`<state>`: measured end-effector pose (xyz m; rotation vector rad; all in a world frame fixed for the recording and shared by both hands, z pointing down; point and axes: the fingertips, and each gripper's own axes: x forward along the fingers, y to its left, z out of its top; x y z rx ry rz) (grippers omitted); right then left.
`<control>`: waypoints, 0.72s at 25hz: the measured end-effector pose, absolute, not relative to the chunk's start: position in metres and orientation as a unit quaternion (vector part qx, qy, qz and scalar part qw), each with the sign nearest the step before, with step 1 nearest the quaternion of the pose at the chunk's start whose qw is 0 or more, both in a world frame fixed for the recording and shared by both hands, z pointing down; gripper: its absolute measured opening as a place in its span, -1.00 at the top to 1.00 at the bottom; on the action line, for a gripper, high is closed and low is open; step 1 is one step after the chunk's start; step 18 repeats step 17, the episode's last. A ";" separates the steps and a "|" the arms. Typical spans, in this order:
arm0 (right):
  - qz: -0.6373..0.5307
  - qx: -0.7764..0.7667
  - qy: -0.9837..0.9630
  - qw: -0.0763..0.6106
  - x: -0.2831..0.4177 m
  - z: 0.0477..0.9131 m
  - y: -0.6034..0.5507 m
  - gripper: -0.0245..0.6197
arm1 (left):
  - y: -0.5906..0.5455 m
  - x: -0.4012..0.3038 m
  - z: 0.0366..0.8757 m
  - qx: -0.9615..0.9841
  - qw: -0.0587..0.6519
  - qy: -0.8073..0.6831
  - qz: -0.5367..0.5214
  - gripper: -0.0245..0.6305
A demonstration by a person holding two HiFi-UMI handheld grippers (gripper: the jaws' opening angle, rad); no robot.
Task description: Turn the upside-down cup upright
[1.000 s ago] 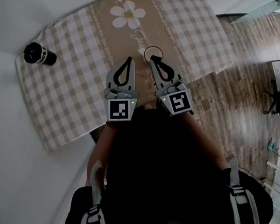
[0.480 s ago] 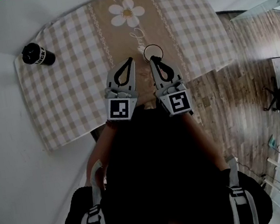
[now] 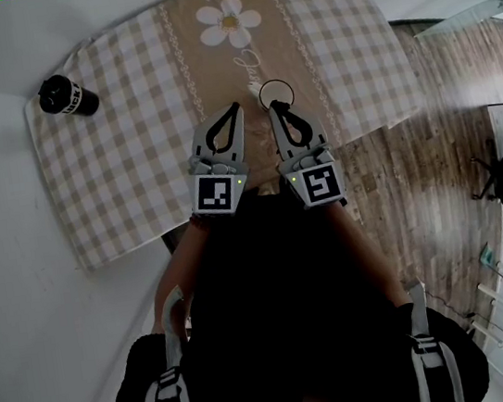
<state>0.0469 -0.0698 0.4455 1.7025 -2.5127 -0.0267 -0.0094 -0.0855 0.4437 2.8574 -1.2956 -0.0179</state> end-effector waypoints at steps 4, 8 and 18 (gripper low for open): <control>-0.010 0.562 -0.825 0.054 0.050 0.445 -0.071 0.92 | -0.086 -0.010 0.444 0.910 0.001 -0.414 -0.007 0.90; -0.011 0.562 -0.825 0.057 0.050 0.445 -0.069 0.92 | -0.083 -0.009 0.442 0.909 -0.004 -0.416 -0.008 0.90; -0.013 0.547 -0.832 0.095 0.061 0.436 -0.063 0.92 | -0.066 -0.012 0.444 0.901 0.050 -0.432 -0.012 0.90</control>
